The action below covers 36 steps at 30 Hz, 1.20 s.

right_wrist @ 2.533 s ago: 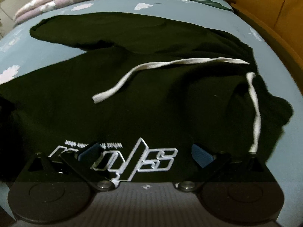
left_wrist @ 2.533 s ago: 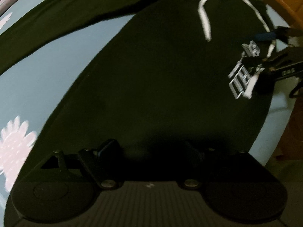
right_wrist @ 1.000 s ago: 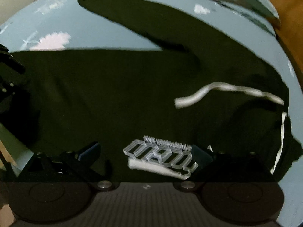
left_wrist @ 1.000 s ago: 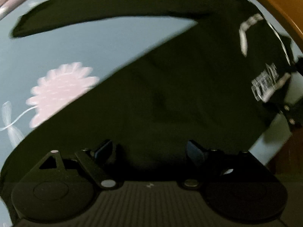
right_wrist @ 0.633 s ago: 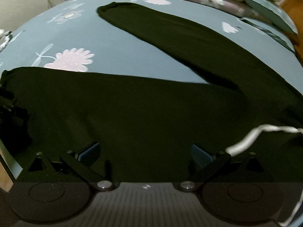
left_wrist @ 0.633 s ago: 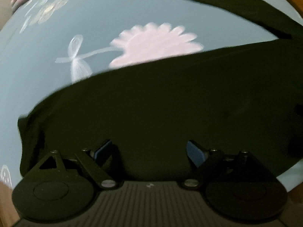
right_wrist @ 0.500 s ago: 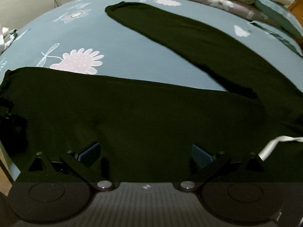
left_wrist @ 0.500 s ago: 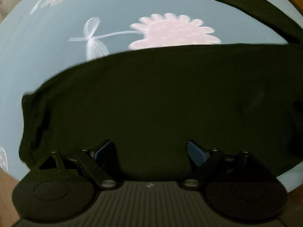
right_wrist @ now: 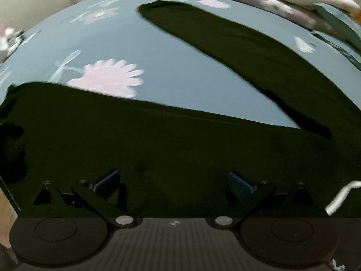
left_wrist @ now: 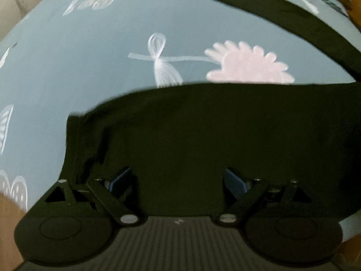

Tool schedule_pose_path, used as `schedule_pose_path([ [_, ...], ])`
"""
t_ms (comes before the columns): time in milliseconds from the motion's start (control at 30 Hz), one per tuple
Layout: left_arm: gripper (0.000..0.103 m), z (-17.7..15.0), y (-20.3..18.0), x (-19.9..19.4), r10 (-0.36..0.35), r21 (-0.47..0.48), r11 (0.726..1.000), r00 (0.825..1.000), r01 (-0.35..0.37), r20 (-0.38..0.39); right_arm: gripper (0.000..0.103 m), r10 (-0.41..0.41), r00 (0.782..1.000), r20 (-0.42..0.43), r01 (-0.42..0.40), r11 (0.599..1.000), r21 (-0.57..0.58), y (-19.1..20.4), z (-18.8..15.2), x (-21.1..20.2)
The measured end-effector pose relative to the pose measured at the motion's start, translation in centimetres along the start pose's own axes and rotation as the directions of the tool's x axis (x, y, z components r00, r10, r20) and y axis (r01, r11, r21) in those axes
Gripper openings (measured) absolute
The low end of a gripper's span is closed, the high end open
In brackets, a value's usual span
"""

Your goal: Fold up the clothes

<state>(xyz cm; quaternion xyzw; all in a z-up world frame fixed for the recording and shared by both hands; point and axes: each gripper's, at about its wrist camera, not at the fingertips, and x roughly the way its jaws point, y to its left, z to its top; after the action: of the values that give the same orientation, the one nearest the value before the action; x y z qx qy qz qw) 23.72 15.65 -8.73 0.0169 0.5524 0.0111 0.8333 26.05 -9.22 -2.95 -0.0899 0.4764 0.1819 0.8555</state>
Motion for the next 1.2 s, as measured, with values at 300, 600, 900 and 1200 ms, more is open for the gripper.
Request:
schedule_pose_path([
  [300,0.092,0.0,2.3,0.8,0.007,0.003,1.000,1.000,-0.007,-0.012,0.103,0.013,1.000,-0.017,-0.016,0.981,-0.194,3.7,-3.4,-1.3],
  [600,0.091,-3.2,-3.7,-1.8,-0.130,0.239,0.964,0.991,0.117,0.040,0.103,0.052,0.996,-0.068,-0.068,0.964,-0.256,5.1,-7.3,-3.3],
  [900,0.091,-4.7,-5.3,-0.7,-0.122,0.238,0.963,0.992,0.125,-0.030,0.103,0.037,0.999,-0.021,-0.039,0.993,-0.109,3.5,-7.3,-4.7],
  [1200,0.094,-4.1,-5.7,0.5,-0.062,0.207,0.975,0.996,0.075,-0.070,0.103,0.005,0.998,-0.058,-0.006,1.000,-0.027,1.3,-8.7,-4.3],
])
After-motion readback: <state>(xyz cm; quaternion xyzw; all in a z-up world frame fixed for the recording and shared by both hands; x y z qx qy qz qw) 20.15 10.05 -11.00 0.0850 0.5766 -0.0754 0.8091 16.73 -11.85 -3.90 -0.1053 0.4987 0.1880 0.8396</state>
